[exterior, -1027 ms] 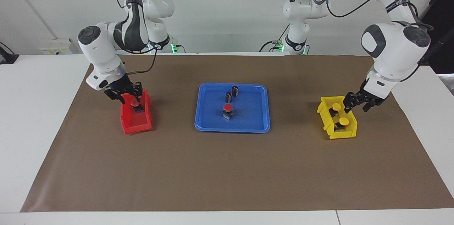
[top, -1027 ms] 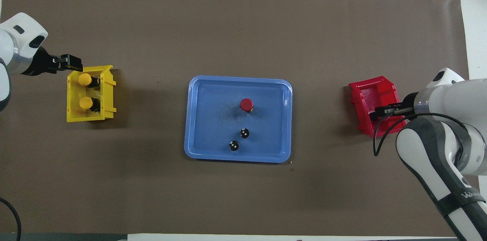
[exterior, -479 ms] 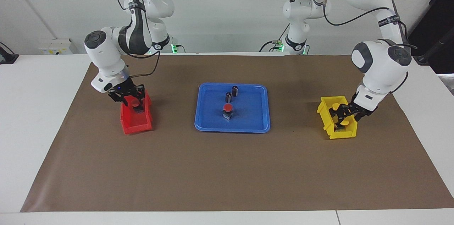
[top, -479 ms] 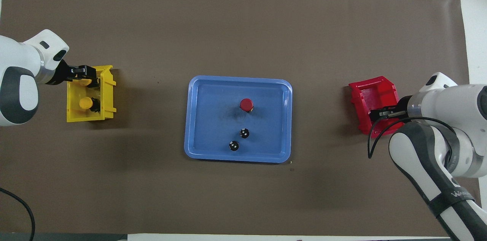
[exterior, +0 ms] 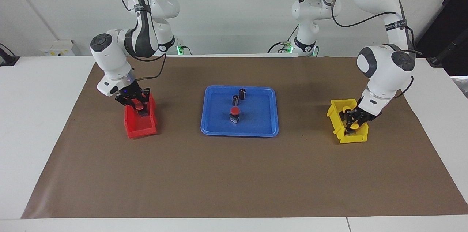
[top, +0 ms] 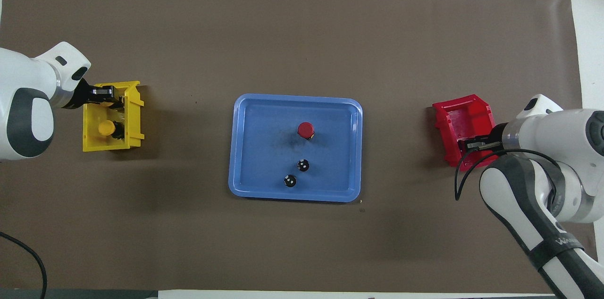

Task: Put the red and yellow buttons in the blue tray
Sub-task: 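Grasp the second red button with the right gripper while the left gripper grasps yellow, then carry both buttons to the tray and release the yellow button with the left gripper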

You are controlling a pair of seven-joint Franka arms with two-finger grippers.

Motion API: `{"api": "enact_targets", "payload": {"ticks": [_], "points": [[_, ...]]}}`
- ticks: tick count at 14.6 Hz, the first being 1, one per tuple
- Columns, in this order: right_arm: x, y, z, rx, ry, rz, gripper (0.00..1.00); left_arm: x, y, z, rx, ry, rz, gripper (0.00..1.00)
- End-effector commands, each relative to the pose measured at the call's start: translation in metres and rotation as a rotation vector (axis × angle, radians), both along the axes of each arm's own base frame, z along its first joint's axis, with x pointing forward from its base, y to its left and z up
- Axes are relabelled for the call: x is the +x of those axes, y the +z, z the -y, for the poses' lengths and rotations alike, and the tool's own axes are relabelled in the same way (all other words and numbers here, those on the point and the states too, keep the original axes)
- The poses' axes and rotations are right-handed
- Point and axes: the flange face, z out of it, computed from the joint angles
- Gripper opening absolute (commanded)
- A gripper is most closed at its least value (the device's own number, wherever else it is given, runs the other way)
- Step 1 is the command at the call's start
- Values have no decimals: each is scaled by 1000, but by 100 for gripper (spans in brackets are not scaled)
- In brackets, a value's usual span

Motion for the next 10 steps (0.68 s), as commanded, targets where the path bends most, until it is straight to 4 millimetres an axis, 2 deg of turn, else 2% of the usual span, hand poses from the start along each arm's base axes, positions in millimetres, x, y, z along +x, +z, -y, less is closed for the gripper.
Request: {"api": "enact_targets", "payload": {"ticks": [1,2,5,6,7,9,10], "points": [[7,15,4,18,30,-9,30,5,12,2,-9,30,8,2],[16,29,4,26,34,-44,30,13,33,4,-11,32,-4,2],[51,96,-9,39,38,-96,30,33,111,28,-3,-12,-90,2],[64,117,-30,40,25,-108,30,36,133,54,0,-8,-115,2],[76,131,-51,39,0,-114,31,37,136,86,1,33,-133,2],[91,154,-110,31,-56,-93,31,25,135,161,-7,130,-105,2],[92,160,-137,34,-94,-80,31,12,125,197,-13,152,-101,2]]}}
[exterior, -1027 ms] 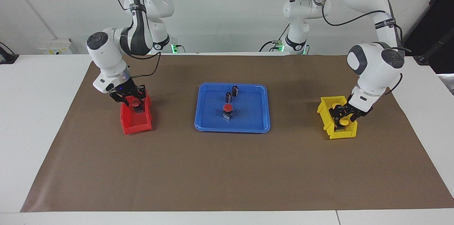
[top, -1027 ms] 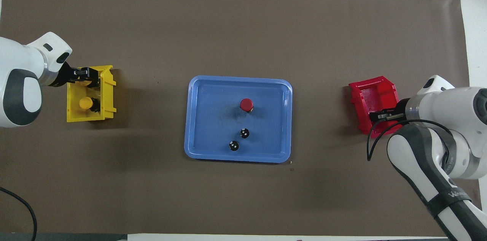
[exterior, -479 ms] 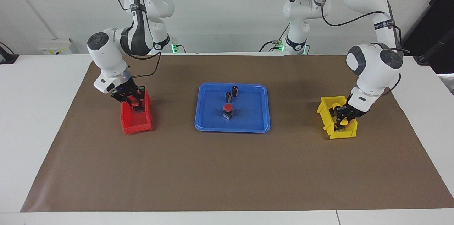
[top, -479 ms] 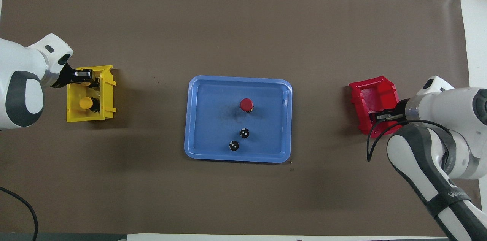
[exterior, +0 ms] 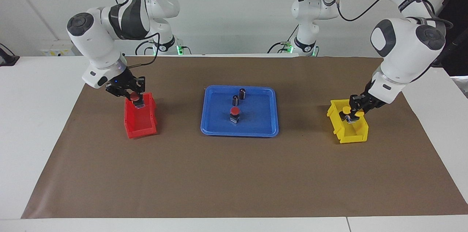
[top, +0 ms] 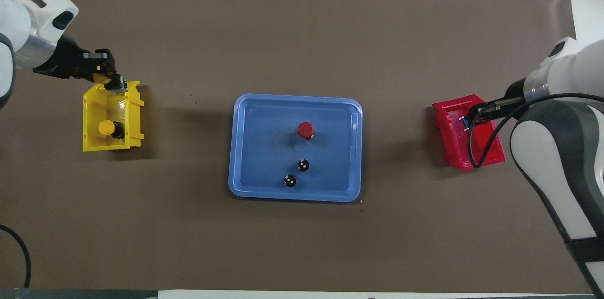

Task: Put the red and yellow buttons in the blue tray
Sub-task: 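Carry both buttons to the tray and release the yellow button with the left gripper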

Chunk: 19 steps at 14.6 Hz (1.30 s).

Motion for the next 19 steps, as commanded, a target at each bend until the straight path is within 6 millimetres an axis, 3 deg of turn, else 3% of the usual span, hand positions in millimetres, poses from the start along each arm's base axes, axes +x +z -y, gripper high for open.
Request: {"api": "enact_targets", "payload": {"ticks": [1,4,7,10,14,15,17,19], "points": [[19,5,-76,13,-89,1,31,-25,-31,92,-1,62,-8,2],[10,-11,-118,21,-150,19,31,-78,-81,161,-24,63,-2,2],[7,-16,-114,20,-153,19,31,-109,-108,202,-41,28,-8,2],[4,-21,-118,19,-149,15,32,-128,-119,224,-63,7,-11,2],[1,-24,-118,20,-150,21,32,-138,-137,244,-106,34,36,5],[-1,-27,-117,21,-151,24,32,-138,-139,245,-107,38,37,18],[-4,-32,-117,23,-152,33,32,-135,-136,244,-107,42,37,73],[-5,-32,-118,23,-150,32,32,-130,-124,241,-93,46,16,85]]}}
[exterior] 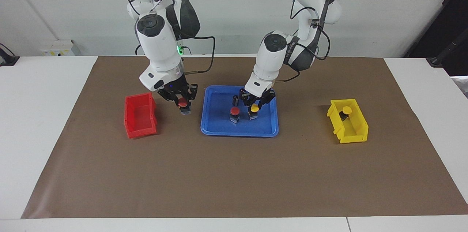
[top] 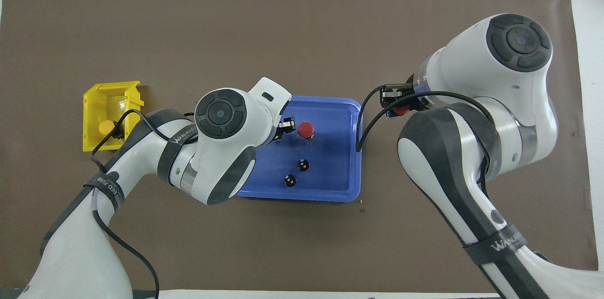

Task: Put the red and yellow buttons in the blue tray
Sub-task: 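Carry both buttons to the tray and release the yellow button with the left gripper, then release the red button with the right gripper while the left gripper grasps yellow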

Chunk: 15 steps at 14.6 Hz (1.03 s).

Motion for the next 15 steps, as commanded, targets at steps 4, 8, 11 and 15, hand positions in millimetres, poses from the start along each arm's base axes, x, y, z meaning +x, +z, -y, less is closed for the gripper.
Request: {"api": "enact_targets", "payload": {"ticks": [4,8,11,15], "points": [[-18,-4,-21,29,-26,42,32,27,92,-57,63,15,-112,100],[-23,-30,-59,47,-68,67,32,71,118,-185,54,-89,-115,100],[-29,-44,-56,50,-72,83,33,94,112,-270,122,-120,-82,100],[-38,-89,-90,49,-59,74,34,93,89,-345,130,-134,-24,96]]}}
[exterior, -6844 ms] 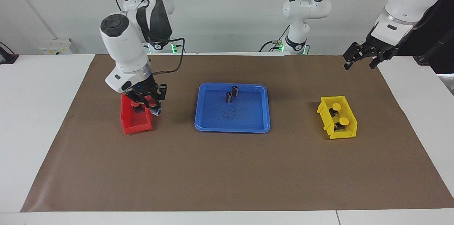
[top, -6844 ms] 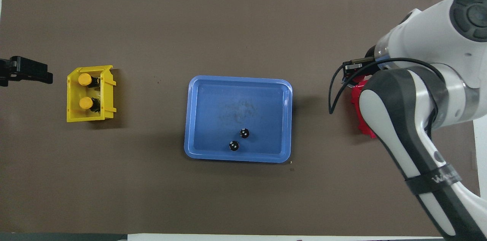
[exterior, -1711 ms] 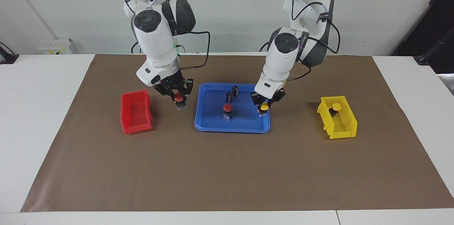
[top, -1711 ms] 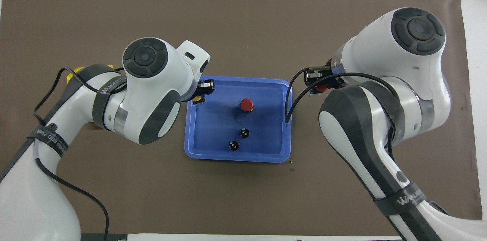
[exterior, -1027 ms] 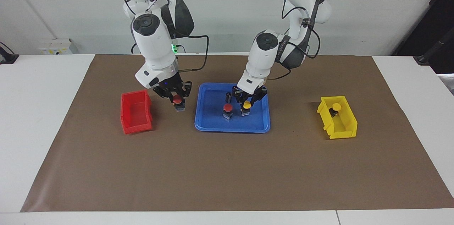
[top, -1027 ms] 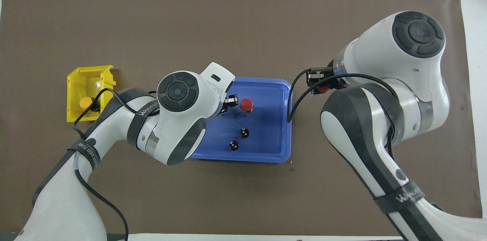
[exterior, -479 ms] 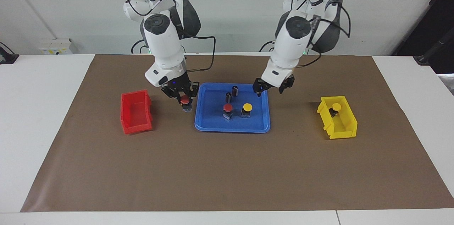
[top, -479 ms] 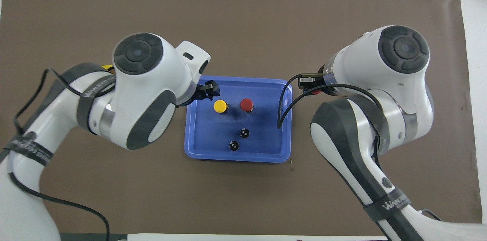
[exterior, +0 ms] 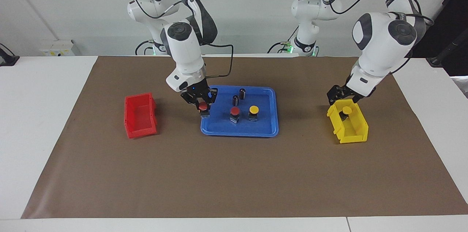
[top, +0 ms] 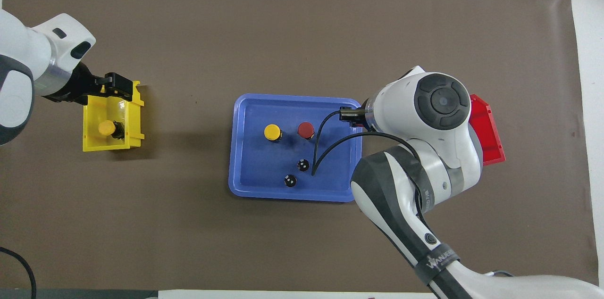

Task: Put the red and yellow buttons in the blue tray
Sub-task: 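Release the red button with the right gripper while the left gripper grasps yellow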

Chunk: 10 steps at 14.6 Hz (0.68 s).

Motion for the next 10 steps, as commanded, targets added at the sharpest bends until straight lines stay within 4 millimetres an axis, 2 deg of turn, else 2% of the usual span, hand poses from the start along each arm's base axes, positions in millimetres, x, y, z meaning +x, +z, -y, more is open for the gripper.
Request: {"api": "enact_targets", "payload": {"ticks": [1,2,3,5,6,7,8,10], "points": [[-7,-34,-30,15,-14,-6,35,-18,-22,-25,14,-20,46,94],[-8,-45,-34,5,-7,-15,35,-25,-34,-29,13,-21,54,89],[-8,-47,-33,3,-6,-17,35,-29,-43,-29,13,-21,60,81],[-9,-48,-31,-1,-5,-22,39,-31,-53,-31,13,-23,49,72],[-9,-49,-31,-3,-6,-26,61,-33,-59,-34,14,-32,40,71],[-7,-47,-30,-5,-10,-30,100,-34,-62,-40,15,-33,38,71],[-2,-37,-29,-9,-12,-34,100,-34,-65,-41,14,-34,38,71],[24,9,-19,-24,-20,-20,100,-38,-75,-45,15,-38,29,71]]}}
